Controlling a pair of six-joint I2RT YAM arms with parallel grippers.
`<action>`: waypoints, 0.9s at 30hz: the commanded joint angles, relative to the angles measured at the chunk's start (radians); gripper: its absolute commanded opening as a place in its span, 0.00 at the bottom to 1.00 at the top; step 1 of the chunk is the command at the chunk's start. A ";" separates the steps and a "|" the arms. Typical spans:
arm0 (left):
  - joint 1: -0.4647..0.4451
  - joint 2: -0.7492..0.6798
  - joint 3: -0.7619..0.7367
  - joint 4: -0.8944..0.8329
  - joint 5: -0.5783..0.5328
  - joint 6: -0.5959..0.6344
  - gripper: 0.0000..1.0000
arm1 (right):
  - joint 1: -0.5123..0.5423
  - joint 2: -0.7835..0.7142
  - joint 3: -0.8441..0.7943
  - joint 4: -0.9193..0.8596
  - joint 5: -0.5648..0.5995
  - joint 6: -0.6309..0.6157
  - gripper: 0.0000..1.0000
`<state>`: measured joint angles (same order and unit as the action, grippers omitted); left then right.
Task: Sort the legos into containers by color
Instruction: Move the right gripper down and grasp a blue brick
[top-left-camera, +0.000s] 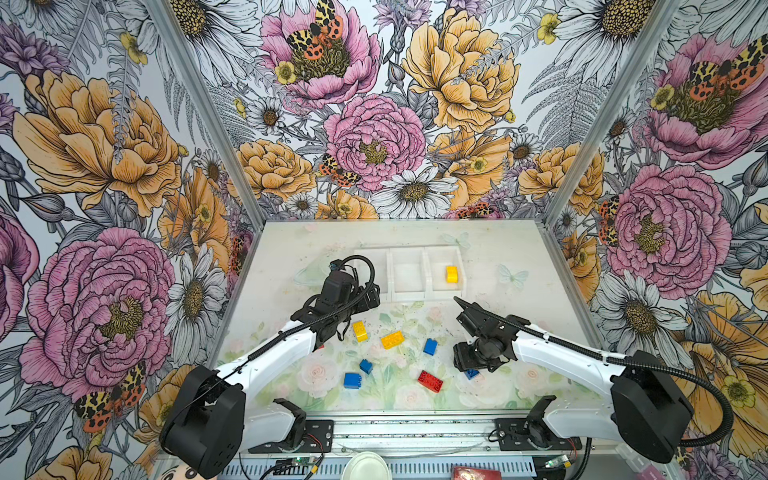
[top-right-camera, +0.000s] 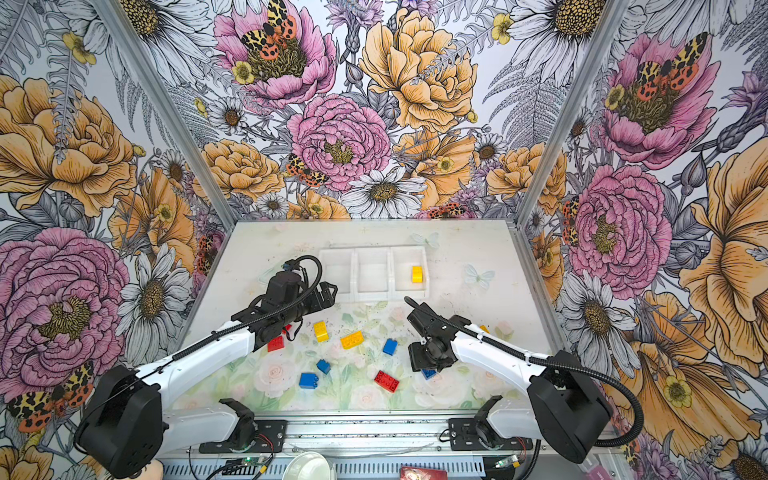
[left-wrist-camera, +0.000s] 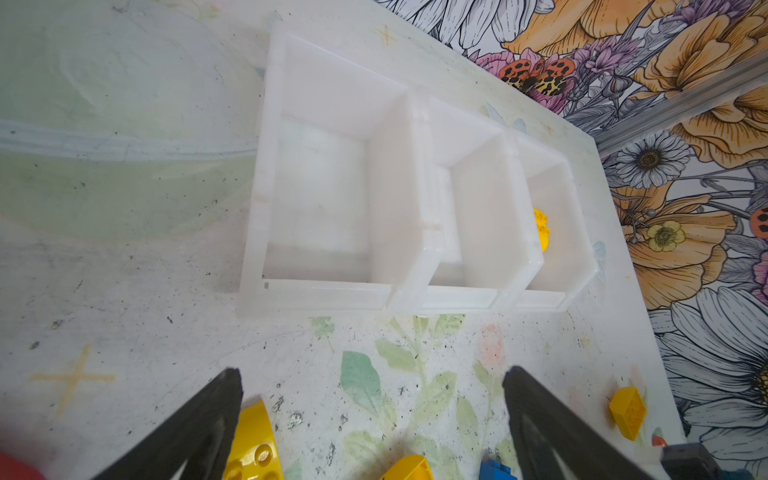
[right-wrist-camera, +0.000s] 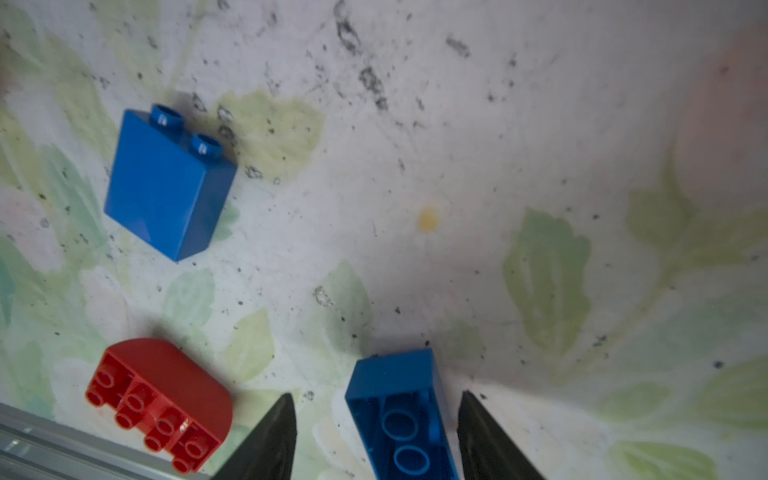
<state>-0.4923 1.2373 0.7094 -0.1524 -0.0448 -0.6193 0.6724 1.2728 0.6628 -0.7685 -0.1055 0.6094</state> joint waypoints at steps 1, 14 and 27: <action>0.009 -0.006 0.000 0.005 0.024 0.001 0.99 | 0.017 -0.034 -0.027 0.011 0.040 0.051 0.61; 0.006 0.009 0.007 0.000 0.021 -0.005 0.99 | 0.059 0.007 -0.027 0.012 0.106 0.046 0.47; 0.007 -0.019 -0.019 -0.007 0.005 -0.017 0.99 | 0.078 0.034 0.001 0.011 0.120 0.041 0.22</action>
<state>-0.4923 1.2388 0.7074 -0.1539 -0.0357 -0.6292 0.7414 1.3109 0.6342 -0.7666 -0.0032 0.6460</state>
